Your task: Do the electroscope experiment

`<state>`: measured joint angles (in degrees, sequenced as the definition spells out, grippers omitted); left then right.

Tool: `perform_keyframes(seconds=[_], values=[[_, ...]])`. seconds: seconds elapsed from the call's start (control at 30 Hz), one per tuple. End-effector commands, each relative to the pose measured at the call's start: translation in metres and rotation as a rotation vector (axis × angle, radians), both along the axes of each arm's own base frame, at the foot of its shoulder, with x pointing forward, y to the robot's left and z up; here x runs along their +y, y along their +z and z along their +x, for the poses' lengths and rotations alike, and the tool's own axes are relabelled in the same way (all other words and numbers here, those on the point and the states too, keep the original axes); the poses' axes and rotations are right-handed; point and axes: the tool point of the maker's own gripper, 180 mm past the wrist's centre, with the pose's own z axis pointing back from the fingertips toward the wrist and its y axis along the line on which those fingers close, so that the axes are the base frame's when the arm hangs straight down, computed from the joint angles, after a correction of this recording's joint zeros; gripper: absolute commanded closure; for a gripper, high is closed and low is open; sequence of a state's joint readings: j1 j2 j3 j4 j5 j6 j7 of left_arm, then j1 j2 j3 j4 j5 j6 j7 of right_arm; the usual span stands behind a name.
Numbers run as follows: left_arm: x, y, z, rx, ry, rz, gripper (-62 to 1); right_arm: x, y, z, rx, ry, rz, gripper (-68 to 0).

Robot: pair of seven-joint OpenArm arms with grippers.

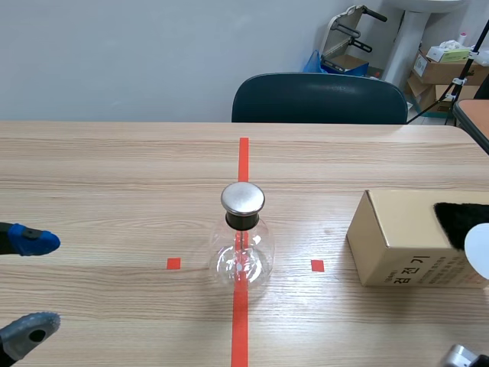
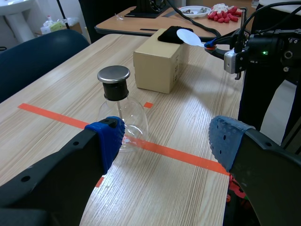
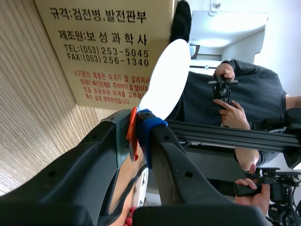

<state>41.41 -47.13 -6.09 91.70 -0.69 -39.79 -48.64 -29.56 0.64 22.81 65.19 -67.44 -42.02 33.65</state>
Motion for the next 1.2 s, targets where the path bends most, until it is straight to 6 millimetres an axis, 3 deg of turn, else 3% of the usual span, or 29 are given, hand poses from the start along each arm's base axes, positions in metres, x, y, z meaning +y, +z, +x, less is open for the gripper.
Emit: perform_keyframes(seconds=[0.0, 0.63, 0.7, 0.83, 0.93, 1.0, 1.17], values=[[0.000, 0.009, 0.002, -0.021, 0.006, -0.029, -40.7, -0.003, 0.010, 0.002, -0.043, 0.013, -0.040, -0.8], [0.002, 0.010, 0.004, -0.029, 0.010, -0.024, -39.9, -0.002, 0.009, 0.002, -0.040, 0.017, -0.044, -0.8], [0.003, 0.011, 0.006, -0.036, 0.015, -0.019, -34.7, -0.002, 0.009, 0.002, -0.039, 0.017, -0.044, -0.8], [0.005, 0.012, 0.009, -0.048, 0.019, -0.013, -17.0, -0.001, 0.008, 0.002, -0.029, 0.034, -0.059, -0.8], [0.004, 0.014, 0.011, -0.056, 0.024, -0.019, -8.6, -0.003, 0.012, 0.004, -0.041, 0.033, -0.065, -0.8], [0.004, 0.014, 0.013, -0.064, 0.033, -0.022, -4.2, -0.007, 0.022, 0.008, -0.068, 0.021, -0.075, -0.8], [0.000, 0.006, 0.020, -0.094, 0.061, 0.016, -4.1, -0.018, 0.058, 0.024, -0.176, -0.026, -0.106, -0.8]])
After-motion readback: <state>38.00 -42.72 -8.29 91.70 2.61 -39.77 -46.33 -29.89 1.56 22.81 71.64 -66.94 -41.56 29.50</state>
